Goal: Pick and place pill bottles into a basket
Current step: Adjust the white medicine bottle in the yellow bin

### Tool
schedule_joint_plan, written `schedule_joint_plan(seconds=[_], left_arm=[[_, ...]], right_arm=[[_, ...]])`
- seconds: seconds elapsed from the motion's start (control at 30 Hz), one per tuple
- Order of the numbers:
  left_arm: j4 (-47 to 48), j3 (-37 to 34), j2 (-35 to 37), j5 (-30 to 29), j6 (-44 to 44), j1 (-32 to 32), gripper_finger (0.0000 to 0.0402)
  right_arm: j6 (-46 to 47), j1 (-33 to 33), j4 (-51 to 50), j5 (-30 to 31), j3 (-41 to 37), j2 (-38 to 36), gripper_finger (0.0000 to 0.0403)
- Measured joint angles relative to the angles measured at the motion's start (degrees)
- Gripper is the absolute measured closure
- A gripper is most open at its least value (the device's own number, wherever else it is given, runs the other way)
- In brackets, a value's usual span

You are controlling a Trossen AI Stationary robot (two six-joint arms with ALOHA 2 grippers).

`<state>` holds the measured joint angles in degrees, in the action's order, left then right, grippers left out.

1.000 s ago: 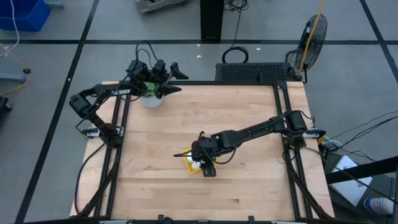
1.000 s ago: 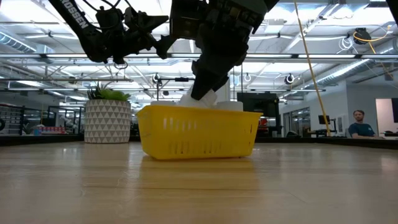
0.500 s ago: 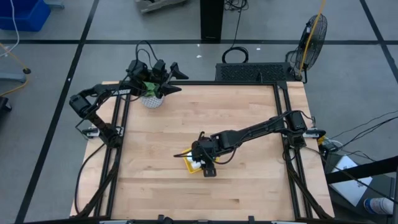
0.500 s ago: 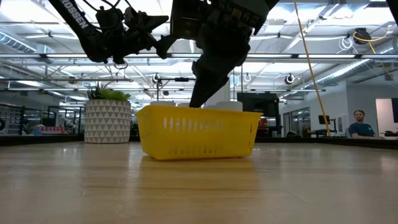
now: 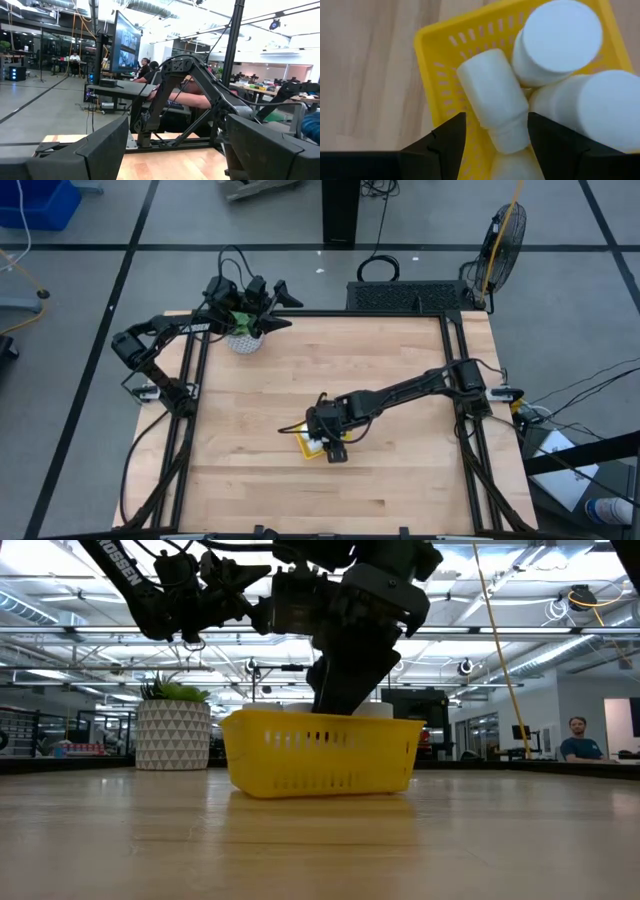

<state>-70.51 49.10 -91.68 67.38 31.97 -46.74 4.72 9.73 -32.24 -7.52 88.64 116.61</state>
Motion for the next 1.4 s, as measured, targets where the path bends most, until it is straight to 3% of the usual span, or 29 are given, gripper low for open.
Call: schedule_joint_plan(seconds=[0.63,1.0,1.17,1.4], left_arm=[[0.01,0.00,0.00,0.00,0.04,0.00,0.0062],[0.01,0.00,0.00,0.00,0.15,0.00,0.0062],[0.00,0.00,0.00,0.00,0.19,0.00,0.0062],[0.01,0.00,0.00,-0.03,0.00,0.00,0.0062]], right_arm=[[4.76,0.17,-0.95,-5.03,0.00,1.31,0.0202],[5.10,0.49,-0.97,-4.82,-0.02,1.34,0.0213],[5.08,0.49,-1.23,-6.06,-0.04,1.36,0.0255],[1.96,0.49,-0.38,-6.50,0.00,1.25,0.0356]])
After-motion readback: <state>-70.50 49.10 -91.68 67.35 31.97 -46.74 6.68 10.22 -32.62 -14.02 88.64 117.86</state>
